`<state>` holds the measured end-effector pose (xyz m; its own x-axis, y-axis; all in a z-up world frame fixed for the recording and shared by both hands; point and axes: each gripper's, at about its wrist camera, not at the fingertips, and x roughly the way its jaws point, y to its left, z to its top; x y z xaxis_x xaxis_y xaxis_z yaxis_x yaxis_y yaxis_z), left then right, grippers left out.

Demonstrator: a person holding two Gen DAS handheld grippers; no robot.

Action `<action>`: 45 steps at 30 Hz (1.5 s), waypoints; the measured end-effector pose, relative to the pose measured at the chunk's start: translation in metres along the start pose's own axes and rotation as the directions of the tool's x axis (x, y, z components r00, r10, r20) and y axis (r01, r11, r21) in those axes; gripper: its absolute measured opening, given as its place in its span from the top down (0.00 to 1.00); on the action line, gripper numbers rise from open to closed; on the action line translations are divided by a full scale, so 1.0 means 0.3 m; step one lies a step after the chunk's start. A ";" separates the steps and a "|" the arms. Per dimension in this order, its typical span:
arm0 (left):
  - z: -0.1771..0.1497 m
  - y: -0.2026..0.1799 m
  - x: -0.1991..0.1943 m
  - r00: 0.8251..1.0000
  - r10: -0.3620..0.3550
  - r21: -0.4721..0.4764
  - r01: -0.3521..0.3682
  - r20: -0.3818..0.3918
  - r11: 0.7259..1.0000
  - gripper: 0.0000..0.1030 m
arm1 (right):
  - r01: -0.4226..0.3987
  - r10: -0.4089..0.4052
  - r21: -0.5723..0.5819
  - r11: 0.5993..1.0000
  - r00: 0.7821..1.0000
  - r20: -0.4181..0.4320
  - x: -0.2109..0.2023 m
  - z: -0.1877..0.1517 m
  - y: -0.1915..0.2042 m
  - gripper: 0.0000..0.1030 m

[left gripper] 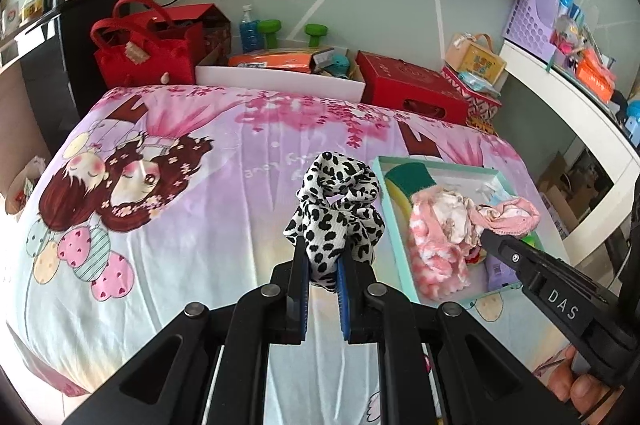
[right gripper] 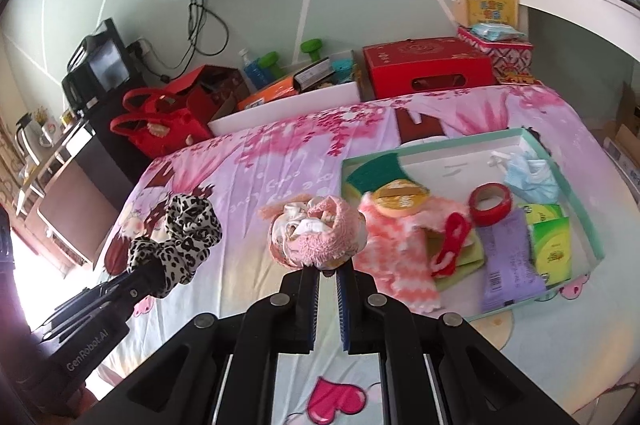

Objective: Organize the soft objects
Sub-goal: 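Carry the lace cloth and scrunchie over the tray with both tools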

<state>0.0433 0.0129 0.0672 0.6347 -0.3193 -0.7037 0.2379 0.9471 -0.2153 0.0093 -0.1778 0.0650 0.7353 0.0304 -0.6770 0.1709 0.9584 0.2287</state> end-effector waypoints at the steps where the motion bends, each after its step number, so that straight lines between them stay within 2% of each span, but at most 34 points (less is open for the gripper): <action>1: 0.004 -0.016 0.006 1.000 0.000 0.010 0.000 -0.002 1.000 0.88 | 0.009 -0.009 0.005 1.000 1.000 0.005 -0.002 0.003 -0.016 0.91; 13: 0.044 -0.220 0.083 1.000 -0.021 0.125 0.023 -0.013 0.992 0.88 | 0.073 -0.076 0.098 0.993 0.997 0.029 -0.012 0.037 -0.243 0.91; 27: 0.080 -0.463 0.219 0.998 -0.056 0.264 0.065 -0.041 0.962 0.88 | 0.151 -0.153 0.131 0.980 0.988 0.010 0.037 0.062 -0.464 0.91; 35: 0.079 -0.567 0.293 0.995 -0.077 0.306 0.094 -0.068 0.947 0.88 | 0.173 -0.175 0.121 0.977 0.985 0.004 0.063 0.084 -0.525 0.91; 45: 0.086 -0.642 0.364 0.994 -0.059 0.353 0.087 -0.089 0.932 0.86 | 0.184 -0.182 0.100 0.978 0.983 -0.024 0.118 0.090 -0.547 0.91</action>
<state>0.0859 -0.2052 0.0492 0.5514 -0.3706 -0.7474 0.5362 0.8438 -0.0228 0.0249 -0.3417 0.0224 0.6757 -0.1379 -0.7241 0.3676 0.9145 0.1688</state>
